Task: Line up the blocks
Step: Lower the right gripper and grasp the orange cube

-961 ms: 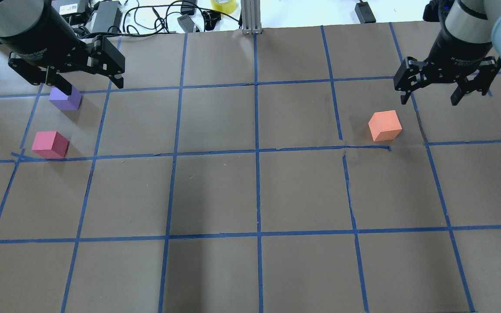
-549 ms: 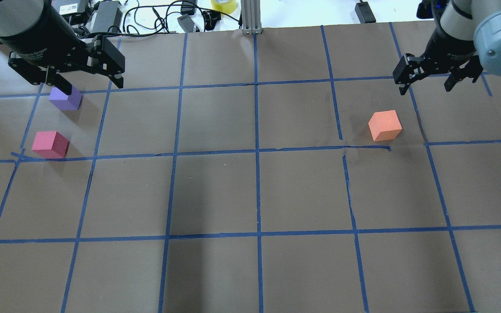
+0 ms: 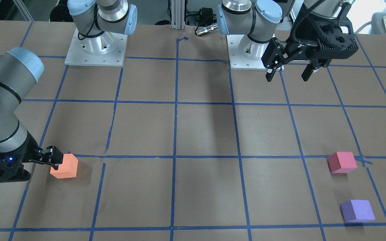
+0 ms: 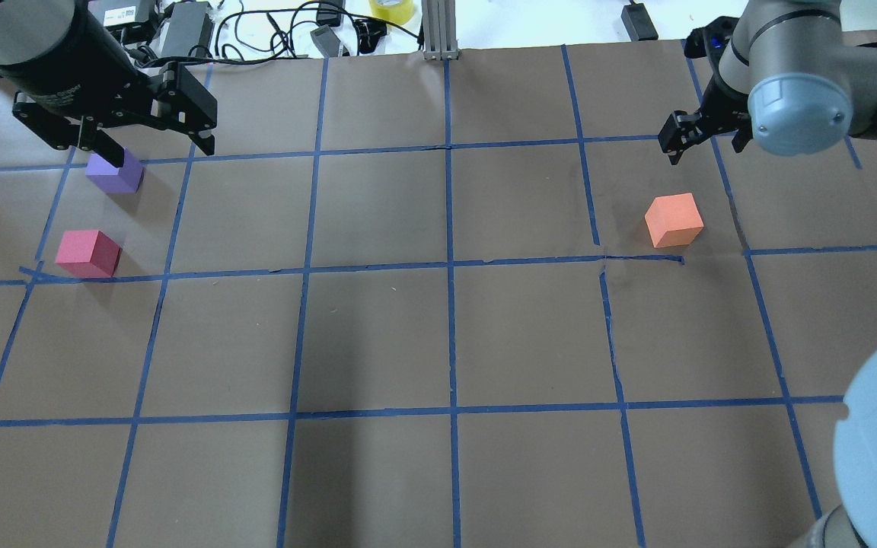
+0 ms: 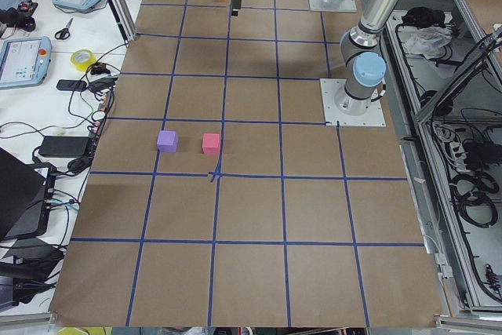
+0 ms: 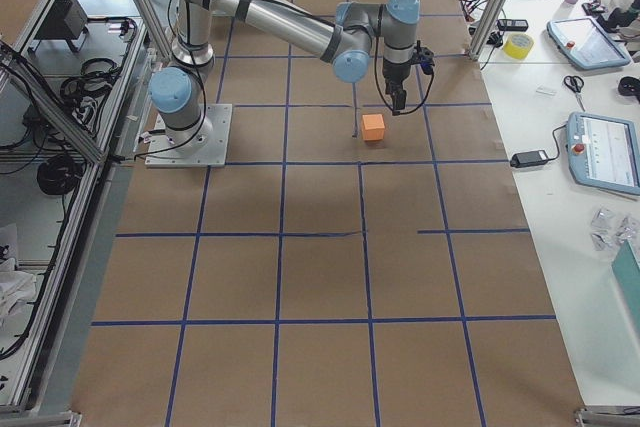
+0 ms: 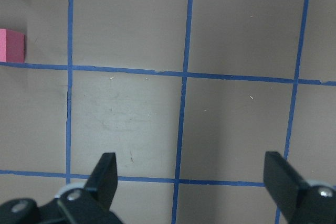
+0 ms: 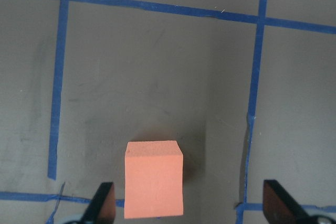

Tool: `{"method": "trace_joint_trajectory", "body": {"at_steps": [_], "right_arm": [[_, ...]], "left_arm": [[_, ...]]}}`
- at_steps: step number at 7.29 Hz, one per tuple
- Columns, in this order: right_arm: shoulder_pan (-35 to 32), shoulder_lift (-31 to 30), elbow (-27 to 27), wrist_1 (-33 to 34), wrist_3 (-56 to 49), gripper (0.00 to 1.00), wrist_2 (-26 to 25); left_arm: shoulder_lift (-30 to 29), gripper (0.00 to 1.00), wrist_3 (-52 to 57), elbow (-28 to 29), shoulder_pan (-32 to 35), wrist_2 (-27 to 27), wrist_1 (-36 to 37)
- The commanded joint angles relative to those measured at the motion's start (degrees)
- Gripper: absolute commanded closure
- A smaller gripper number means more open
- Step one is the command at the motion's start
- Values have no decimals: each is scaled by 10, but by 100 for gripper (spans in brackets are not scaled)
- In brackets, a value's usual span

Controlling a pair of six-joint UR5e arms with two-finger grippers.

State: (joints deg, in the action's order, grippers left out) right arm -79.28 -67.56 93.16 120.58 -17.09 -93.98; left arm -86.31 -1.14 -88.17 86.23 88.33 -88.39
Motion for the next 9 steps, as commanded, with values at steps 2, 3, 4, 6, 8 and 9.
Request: {"method": "trace_joint_trajectory", "body": {"at_steps": [2, 3, 4, 6, 8, 9], "right_arm": [[0, 40, -1, 6, 3, 0, 23], [0, 56, 0, 1, -1, 0, 20], [0, 61, 2, -2, 2, 0, 18], [0, 62, 23, 0, 2, 0, 19], [0, 64, 36, 2, 3, 0, 20], [2, 64, 46, 4, 3, 8, 19]], "left_arm": [[0, 0, 0, -1, 0, 0, 1], [0, 0, 0, -1, 0, 0, 1], [0, 0, 0, -1, 0, 0, 0], [0, 0, 0, -1, 0, 0, 1], [0, 0, 0, -1, 0, 0, 0], [0, 0, 0, -1, 0, 0, 0]]}}
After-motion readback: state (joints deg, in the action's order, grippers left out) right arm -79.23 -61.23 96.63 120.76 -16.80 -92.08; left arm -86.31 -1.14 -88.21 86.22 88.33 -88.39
